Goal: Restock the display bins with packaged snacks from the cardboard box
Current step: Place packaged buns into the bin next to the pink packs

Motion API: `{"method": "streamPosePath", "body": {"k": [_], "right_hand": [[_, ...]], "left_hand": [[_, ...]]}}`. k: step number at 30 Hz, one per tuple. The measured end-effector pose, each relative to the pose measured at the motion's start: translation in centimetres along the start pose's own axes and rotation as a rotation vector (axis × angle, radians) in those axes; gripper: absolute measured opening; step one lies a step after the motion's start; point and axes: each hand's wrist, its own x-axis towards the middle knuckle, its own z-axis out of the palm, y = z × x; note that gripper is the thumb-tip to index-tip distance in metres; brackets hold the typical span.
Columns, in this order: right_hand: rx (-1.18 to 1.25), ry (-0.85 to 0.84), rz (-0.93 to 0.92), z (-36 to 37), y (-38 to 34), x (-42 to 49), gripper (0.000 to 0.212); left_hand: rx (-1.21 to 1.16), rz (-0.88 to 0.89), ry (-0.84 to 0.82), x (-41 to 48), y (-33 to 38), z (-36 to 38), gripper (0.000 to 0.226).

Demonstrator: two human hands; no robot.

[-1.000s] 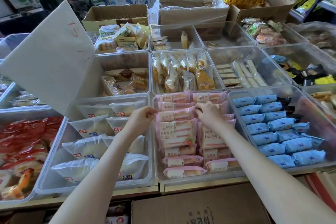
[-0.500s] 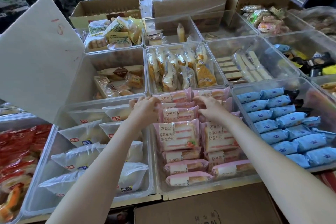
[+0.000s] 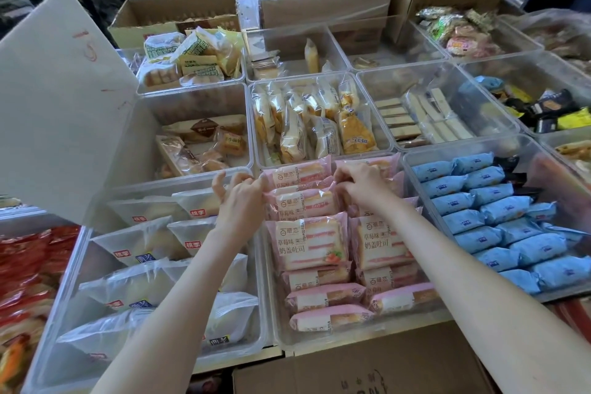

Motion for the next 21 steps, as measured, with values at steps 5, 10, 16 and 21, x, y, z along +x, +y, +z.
{"method": "streamPosePath", "body": {"k": [5, 10, 16, 21], "right_hand": [[0.095, -0.119, 0.057, -0.33, -0.18, 0.02, 0.025], [0.256, -0.071, 0.054, 0.24, -0.12, 0.11, 0.024], [0.323, 0.093, 0.047, -0.13, 0.13, -0.07, 0.027], [0.247, 0.145, 0.022, 0.30, -0.08, -0.27, 0.025]], "left_hand": [[-0.020, -0.011, 0.051, -0.32, -0.37, 0.45, 0.024], [-0.013, -0.049, 0.029, -0.25, 0.05, 0.19, 0.031], [-0.083, -0.135, 0.106, -0.30, 0.35, -0.36, 0.028], [-0.107, -0.160, 0.064, 0.32, 0.60, -0.52, 0.028]]}}
